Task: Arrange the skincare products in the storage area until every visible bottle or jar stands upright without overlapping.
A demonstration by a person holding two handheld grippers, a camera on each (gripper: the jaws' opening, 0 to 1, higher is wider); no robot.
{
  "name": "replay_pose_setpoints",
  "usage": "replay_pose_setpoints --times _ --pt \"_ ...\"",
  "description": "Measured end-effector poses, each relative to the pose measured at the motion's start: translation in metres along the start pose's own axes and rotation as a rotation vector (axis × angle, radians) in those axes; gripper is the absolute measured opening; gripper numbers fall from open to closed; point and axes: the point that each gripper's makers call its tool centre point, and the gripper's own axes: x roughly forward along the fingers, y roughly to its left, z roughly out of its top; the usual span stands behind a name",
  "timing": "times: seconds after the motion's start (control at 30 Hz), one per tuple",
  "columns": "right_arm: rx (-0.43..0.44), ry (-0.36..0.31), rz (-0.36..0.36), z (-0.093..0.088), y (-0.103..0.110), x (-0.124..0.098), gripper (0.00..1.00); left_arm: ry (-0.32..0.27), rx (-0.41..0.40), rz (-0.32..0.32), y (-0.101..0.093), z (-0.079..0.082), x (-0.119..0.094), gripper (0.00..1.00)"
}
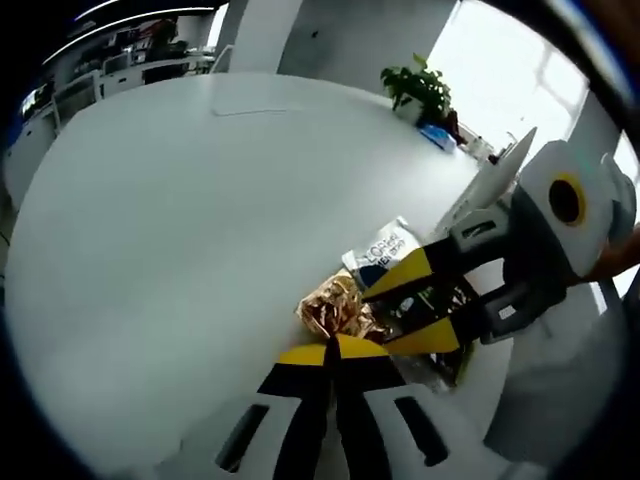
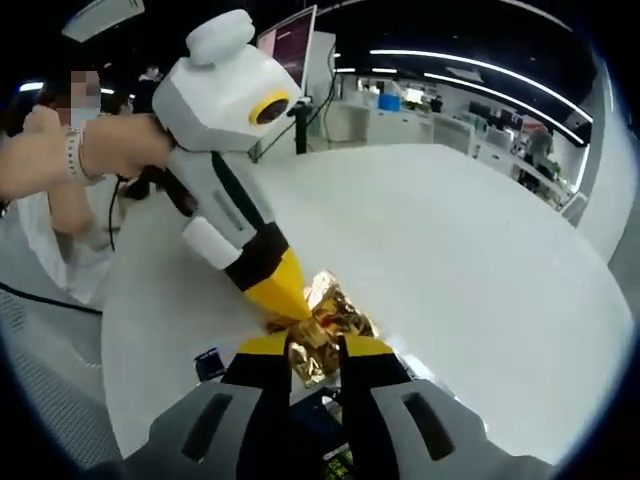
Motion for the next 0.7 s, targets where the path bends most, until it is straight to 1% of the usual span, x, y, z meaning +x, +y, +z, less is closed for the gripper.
replay_pose_setpoints --times 0.17,0.43,0.6,0.7 --pt "0.003 0.012 0.002 -0.004 -0.001 0.006 0.19 0.001 -0.004 -0.002 0.0 0.0 0.001 0.0" --pt "0.01 0.019 -0.003 -0.006 -0.004 0.007 0.18 0.009 0.001 0.001 -0.001 0.0 0.002 0.0" --pt "0.021 0.019 0.003 -0.007 -0.006 0.011 0.18 0.028 0.012 -0.003 -0.002 0.0 0.002 0.0" --pt "0.034 0.022 0.012 -0.009 -0.007 0.012 0.18 0.035 0.04 0.0 -0.001 0.001 0.003 0.0"
